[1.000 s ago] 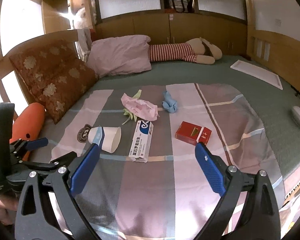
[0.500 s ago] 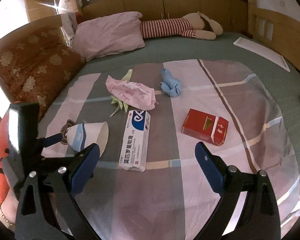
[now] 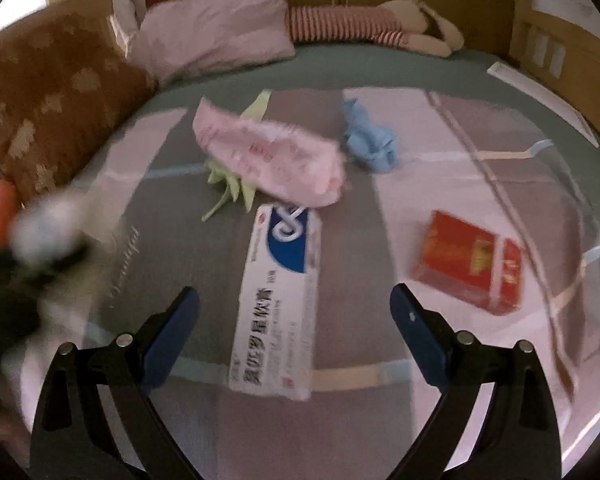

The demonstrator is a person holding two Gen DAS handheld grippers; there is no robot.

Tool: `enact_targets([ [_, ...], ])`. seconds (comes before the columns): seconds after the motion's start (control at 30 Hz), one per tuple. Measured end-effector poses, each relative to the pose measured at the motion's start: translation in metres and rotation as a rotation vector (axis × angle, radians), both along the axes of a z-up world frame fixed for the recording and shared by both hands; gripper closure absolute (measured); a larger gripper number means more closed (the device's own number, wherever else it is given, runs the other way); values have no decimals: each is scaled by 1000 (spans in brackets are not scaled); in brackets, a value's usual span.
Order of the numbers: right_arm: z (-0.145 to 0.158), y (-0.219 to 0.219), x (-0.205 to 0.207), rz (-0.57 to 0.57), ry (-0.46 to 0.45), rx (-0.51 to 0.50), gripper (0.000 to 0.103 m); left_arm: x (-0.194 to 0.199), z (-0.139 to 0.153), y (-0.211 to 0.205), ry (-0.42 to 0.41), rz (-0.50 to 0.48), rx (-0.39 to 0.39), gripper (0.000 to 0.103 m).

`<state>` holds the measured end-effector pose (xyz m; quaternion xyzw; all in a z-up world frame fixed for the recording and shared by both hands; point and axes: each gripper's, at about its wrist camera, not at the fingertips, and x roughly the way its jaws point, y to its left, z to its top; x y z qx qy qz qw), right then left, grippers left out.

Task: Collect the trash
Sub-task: 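Grasp the white paper cup with the left tool while the right tool grasps the toothpaste box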

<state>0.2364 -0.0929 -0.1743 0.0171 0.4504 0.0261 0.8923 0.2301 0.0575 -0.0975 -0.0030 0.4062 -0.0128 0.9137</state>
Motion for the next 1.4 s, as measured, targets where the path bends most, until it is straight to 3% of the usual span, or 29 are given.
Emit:
enact_targets([
  [0.07,-14,11,9,19,36,-37,9,-20,33,16,-41,30,-38,21],
  [0.1,-22,15,13,23,65,-59,18,-28,44,20,-55,32,-55,21],
  [0.2,-19,14,14,21,72,-62,63,-69,84,25,-137,6,-98,20],
  [0.27,-4,8,7,32,78,8,63,-100,103,26,-220,6,-102,20],
  [0.37,31,1,-16,51,34,66,63,-127,118,26,-279,6,-117,20],
  [0.57,125,-15,-107,116,-174,116,63,-154,123,18,-283,-44,-129,20],
  [0.67,147,-27,-154,101,-281,91,63,-163,119,7,-274,-76,-119,20],
  [0.8,138,-44,-192,65,-291,93,63,-167,107,-10,-255,-120,-92,20],
  [1.1,130,-40,-186,66,-264,68,63,-162,81,-31,-208,-137,-50,20],
  [1.4,128,-38,-188,72,-267,60,63,-159,78,-29,-194,-137,-49,20],
])
